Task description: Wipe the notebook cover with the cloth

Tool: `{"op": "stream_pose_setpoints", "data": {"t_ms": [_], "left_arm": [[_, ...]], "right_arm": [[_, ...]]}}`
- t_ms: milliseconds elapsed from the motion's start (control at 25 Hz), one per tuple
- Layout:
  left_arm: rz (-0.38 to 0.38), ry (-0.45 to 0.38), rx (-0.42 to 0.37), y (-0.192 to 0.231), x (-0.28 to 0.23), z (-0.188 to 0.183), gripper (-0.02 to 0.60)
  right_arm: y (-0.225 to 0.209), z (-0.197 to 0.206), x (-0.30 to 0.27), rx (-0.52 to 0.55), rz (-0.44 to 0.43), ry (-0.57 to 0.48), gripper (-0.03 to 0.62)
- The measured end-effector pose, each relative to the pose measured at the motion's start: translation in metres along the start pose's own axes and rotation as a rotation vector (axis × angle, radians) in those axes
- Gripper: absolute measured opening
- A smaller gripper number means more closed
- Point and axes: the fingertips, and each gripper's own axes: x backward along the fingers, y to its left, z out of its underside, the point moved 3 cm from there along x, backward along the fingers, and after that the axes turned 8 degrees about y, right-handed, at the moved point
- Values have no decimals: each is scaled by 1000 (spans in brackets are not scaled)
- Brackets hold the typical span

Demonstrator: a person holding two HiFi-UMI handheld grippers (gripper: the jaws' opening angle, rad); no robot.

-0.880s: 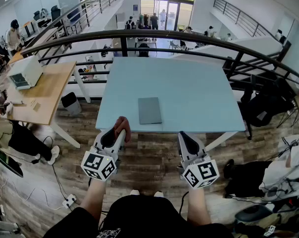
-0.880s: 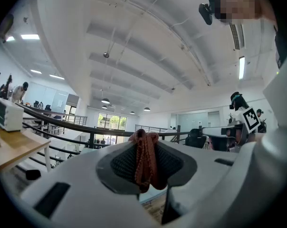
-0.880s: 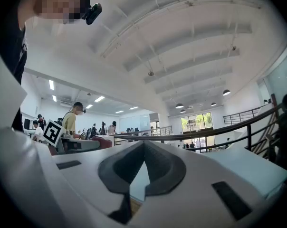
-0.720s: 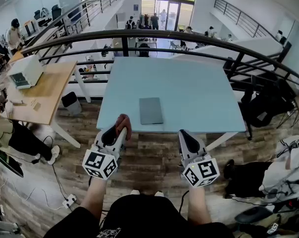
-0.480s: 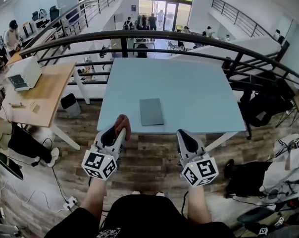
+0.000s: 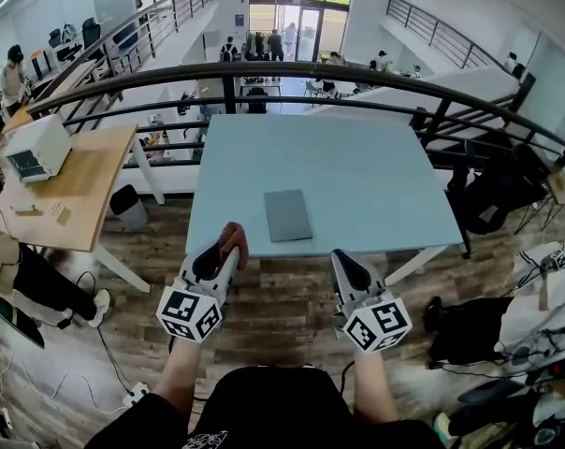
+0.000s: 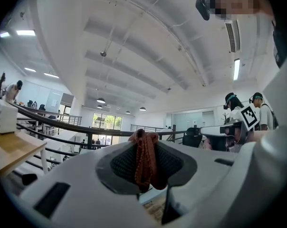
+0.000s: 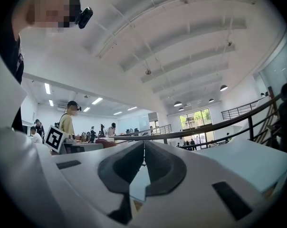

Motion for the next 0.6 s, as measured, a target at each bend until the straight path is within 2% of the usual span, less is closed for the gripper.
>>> {"op": "stream_pose_setpoints", "data": {"t_ms": [200,400,600], "left_arm": [[22,4,3,13,6,2,100],[15,18,22,31,13,12,100],[11,35,35,39,5,20,100]], "right_arm": [[6,2,-7,-30,39,-16,8],[18,10,-20,-36,35,5,8],[11,13,-34,-51,23,17,8]]}}
